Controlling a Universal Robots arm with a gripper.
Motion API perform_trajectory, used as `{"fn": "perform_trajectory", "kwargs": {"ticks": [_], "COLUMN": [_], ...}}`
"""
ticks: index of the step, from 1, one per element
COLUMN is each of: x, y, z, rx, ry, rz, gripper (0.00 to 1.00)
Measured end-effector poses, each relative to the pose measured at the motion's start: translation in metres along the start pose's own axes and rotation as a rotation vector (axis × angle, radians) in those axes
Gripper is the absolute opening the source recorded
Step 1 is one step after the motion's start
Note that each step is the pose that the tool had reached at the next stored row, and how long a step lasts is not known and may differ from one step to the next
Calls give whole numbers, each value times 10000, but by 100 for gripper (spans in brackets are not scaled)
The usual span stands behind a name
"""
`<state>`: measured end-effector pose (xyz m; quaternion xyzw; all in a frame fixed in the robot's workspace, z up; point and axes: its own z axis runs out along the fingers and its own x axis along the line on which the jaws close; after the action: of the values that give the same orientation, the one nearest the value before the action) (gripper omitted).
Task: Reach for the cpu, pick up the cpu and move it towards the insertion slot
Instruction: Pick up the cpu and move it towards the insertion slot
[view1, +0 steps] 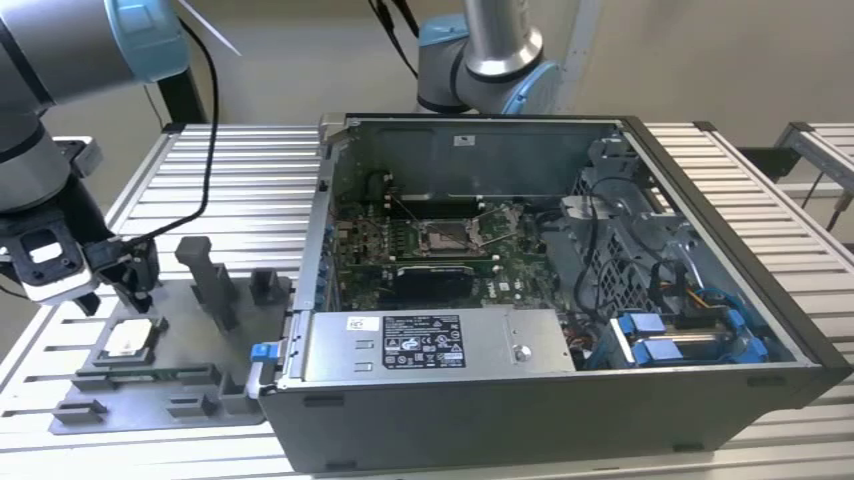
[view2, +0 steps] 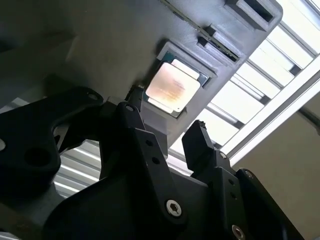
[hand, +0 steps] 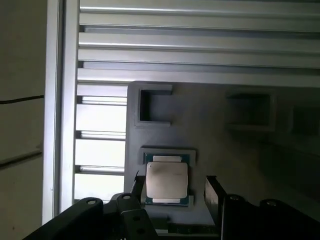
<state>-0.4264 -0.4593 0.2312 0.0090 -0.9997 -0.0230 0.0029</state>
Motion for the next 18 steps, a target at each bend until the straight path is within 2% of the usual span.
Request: {"fn": "perform_trajectory", "kwargs": {"ticks": [5,8,12,18], "x": [-1,-1,-1,3], "y": [-4,-5,-7,-11], "z": [78,105,135,239], "rx": [0,3,40,53], "ry": [9,10,11,10], "rz": [-1,0,0,1], "gripper": [0,0,0,0]}}
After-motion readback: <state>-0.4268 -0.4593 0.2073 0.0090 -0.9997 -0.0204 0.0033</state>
